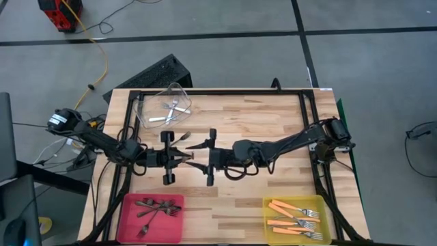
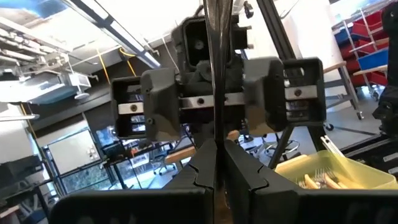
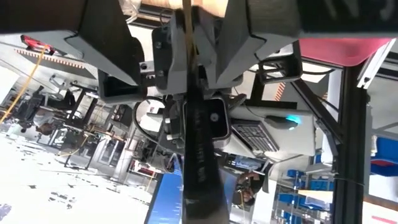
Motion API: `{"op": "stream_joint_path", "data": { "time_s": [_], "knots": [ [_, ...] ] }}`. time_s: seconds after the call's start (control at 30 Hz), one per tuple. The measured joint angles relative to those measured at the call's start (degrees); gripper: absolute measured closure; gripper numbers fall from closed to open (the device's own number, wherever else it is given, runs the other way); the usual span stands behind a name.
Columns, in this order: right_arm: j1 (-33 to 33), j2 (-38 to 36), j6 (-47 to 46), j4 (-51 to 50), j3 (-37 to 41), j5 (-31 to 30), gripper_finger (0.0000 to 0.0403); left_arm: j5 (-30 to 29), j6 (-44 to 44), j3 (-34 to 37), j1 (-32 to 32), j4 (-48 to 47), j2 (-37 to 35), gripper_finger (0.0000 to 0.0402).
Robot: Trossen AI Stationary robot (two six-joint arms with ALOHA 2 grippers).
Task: Sort silverware by color (type)
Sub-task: Put the black fork into the red bin
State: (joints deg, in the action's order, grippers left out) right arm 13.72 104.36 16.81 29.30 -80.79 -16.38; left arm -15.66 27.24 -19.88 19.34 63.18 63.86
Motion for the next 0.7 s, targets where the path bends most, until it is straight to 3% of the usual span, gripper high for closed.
{"op": "stream_joint_path", "data": {
  "time_s": [0.17, 0.47, 0.7],
  "knots": [
    [-0.09, 0.00, -0.30, -0.19, 0.00, 0.00, 0.0214, 0.23, -0.93, -0.02, -0.80, -0.28, 0.00, 0.0401],
    [-0.07, 0.00, -0.20, -3.03, 0.00, 0.01, 0.0367, 0.33, -1.98, -0.02, -0.84, -1.04, 0.00, 0.0401],
    [0.04, -0.04, -0.33, -4.06, 0.00, -0.10, 0.0372, 0.12, -5.47, -0.02, -0.82, -2.99, -0.06, 0.0401]
  ]
}}
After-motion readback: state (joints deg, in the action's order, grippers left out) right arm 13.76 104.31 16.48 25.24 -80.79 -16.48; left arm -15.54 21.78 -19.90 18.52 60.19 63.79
